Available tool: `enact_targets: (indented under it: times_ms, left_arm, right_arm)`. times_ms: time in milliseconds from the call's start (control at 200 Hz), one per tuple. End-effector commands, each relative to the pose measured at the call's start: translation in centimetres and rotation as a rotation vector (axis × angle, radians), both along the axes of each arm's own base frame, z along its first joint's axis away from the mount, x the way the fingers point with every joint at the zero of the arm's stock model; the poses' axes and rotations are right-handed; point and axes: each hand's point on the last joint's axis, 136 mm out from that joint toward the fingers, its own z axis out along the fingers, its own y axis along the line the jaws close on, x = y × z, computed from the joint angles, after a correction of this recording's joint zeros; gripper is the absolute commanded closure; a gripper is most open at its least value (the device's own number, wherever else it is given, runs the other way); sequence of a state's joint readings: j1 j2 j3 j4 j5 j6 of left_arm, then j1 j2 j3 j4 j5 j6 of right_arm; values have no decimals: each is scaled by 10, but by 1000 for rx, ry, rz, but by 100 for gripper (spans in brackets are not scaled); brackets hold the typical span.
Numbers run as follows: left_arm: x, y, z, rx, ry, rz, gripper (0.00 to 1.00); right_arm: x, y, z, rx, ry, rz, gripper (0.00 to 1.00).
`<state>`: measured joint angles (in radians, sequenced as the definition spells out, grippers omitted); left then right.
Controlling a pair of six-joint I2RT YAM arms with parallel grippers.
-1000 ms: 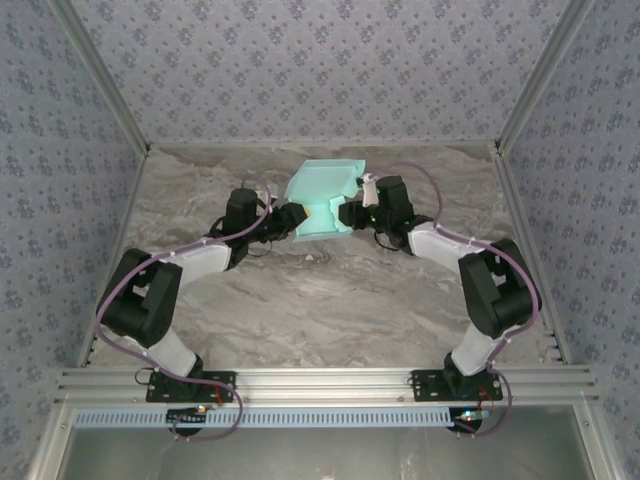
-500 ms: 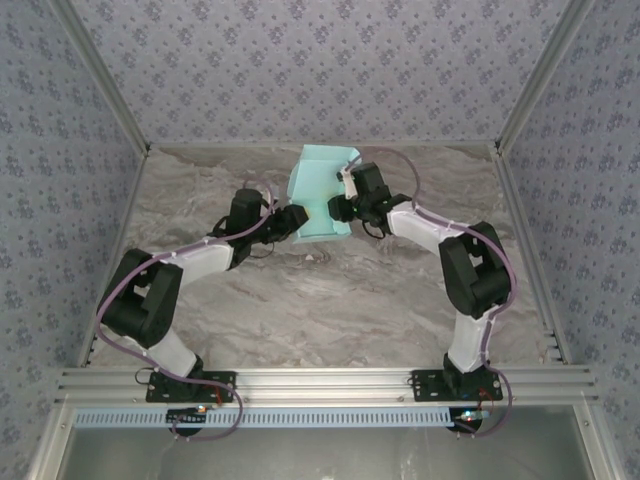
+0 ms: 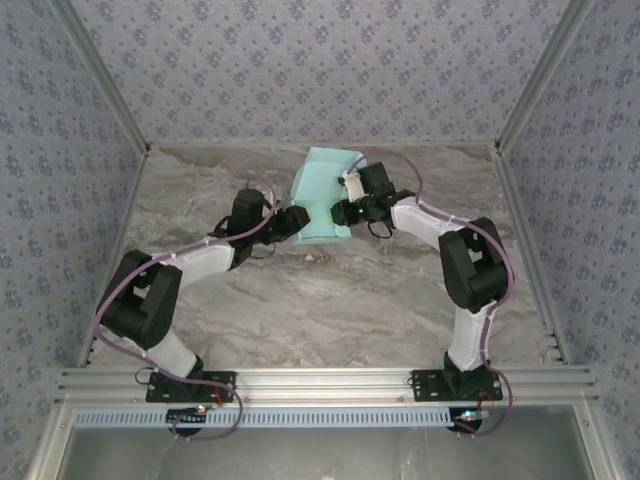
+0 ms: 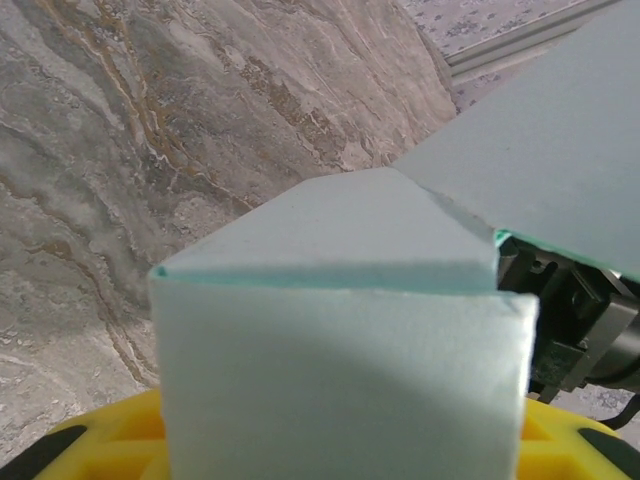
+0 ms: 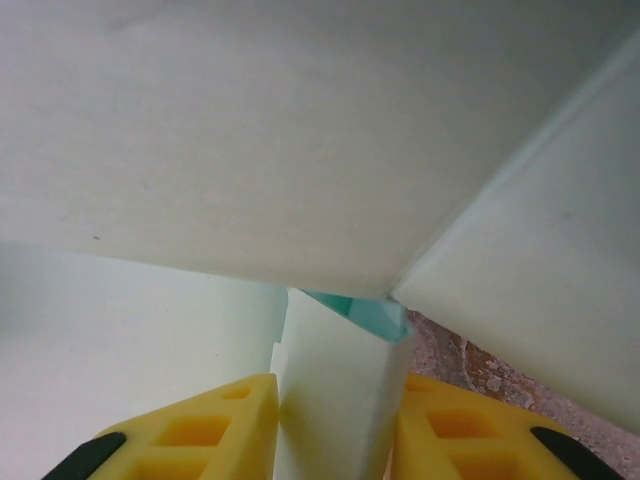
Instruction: Fold the paper box
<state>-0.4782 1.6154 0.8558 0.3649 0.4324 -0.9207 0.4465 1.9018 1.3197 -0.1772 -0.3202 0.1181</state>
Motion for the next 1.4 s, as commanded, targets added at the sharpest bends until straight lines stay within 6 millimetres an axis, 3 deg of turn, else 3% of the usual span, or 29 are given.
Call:
enact_targets:
  times_ms: [0, 285, 440, 655, 839, 904, 919, 994, 1104, 1394]
  left_arm:
    - [0, -12, 44, -45, -123, -56, 63]
    - [-4, -15, 48, -41, -143, -73, 63]
    - [-2, -17, 47, -23, -156, -73, 63]
    - [1, -27, 43, -35, -146, -89, 63]
    - [1, -27, 48, -36, -159, -90, 63]
    - [1, -26, 49, -33, -164, -87, 63]
    - [1, -26, 49, -32, -163, -88, 63]
    - [1, -25, 48, -23, -166, -85, 63]
    - [1, -24, 49, -19, -170, -84, 63]
    - [4, -23, 50, -6, -176, -82, 63]
  right_arm:
    - [-9, 2, -5, -22, 21, 12, 66]
    - [7, -1, -28, -263, -42, -107, 67]
    - [19, -24, -40, -332, -63, -283, 70]
    - [23, -37, -33, -429, -189, -457, 79]
    - [19, -34, -9, -274, -210, -477, 76]
    - [19, -22, 5, -109, -184, -400, 73]
    - [13, -22, -2, -92, -159, -378, 72]
    - [3, -13, 6, 36, -110, -257, 67]
    - [-13, -11, 20, 110, -76, -137, 59]
    - [-39, -42, 55, 257, -44, -63, 49]
